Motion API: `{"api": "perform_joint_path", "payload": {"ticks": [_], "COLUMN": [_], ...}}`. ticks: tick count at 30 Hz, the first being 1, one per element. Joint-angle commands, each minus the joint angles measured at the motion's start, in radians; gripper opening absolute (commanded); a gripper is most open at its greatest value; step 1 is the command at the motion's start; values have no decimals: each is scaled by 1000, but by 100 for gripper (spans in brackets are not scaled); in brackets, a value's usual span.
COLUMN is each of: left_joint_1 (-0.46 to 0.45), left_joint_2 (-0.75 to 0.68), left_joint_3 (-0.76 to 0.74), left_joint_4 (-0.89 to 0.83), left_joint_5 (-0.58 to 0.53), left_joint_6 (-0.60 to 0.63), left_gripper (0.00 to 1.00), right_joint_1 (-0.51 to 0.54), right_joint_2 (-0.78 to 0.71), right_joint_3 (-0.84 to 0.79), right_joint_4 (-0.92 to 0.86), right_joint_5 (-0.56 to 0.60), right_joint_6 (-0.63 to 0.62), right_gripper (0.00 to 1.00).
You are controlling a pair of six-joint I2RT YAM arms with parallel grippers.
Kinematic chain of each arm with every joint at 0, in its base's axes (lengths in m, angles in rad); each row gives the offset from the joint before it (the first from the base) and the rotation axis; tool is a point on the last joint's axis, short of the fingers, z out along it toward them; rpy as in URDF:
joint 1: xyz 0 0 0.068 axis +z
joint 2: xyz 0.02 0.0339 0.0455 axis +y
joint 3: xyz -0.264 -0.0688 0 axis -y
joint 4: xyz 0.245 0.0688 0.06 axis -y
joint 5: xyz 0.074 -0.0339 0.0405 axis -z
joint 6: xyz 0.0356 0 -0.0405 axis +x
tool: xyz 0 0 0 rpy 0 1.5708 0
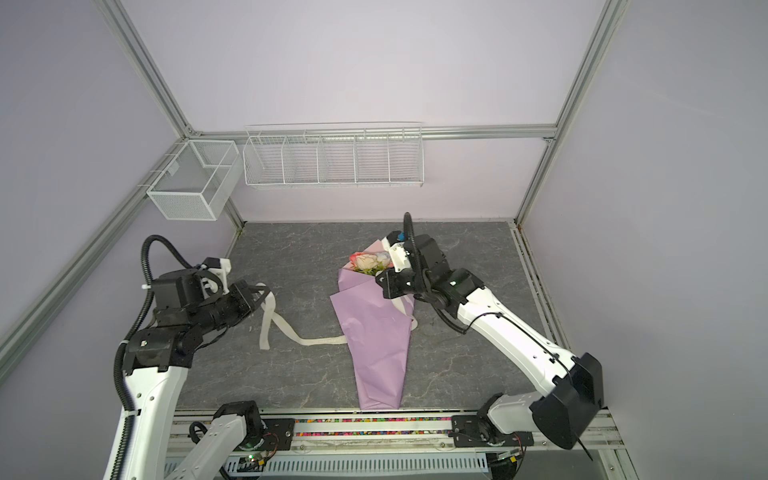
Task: Tie the bouquet of fake flowers
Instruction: 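Bring both held ribbon ends together above the cone, crossing them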
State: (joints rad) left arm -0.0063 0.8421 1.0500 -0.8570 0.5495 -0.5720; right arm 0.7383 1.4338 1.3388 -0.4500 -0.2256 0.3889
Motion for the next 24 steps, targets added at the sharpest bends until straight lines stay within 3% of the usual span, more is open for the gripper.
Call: {"api": "perform_joint_path", "payload": {"ticks": [1, 5, 10, 15, 20, 24], "left_joint_1": [-75, -129, -131, -130, -136, -190], "left_joint_2": [-24, -73, -83, -71, -53, 0], "left_joint_3": [-2, -19, 5, 43, 49, 63], "left_joint_4": [36, 106, 130, 127, 215, 265], "left_joint_5": [105, 128, 193, 285, 350, 327], "left_joint_6": [27, -40, -60, -42, -102, -132], "left_gripper": [0, 0, 0, 0, 0, 0], "right_joint_1": [91, 166, 213, 239, 226, 175], "right_joint_2": [132, 289, 477, 546, 444, 260], "right_joint_3": [92, 205, 350, 383, 267, 47], "right_joint_4": [-4, -28, -114, -123, -68, 97], "right_joint_5": [-17, -79, -255, -269, -190, -133], "right_joint_6": [-56, -87, -142, -170, -175, -109], "right_gripper": [8, 10, 13, 18, 51, 59]}}
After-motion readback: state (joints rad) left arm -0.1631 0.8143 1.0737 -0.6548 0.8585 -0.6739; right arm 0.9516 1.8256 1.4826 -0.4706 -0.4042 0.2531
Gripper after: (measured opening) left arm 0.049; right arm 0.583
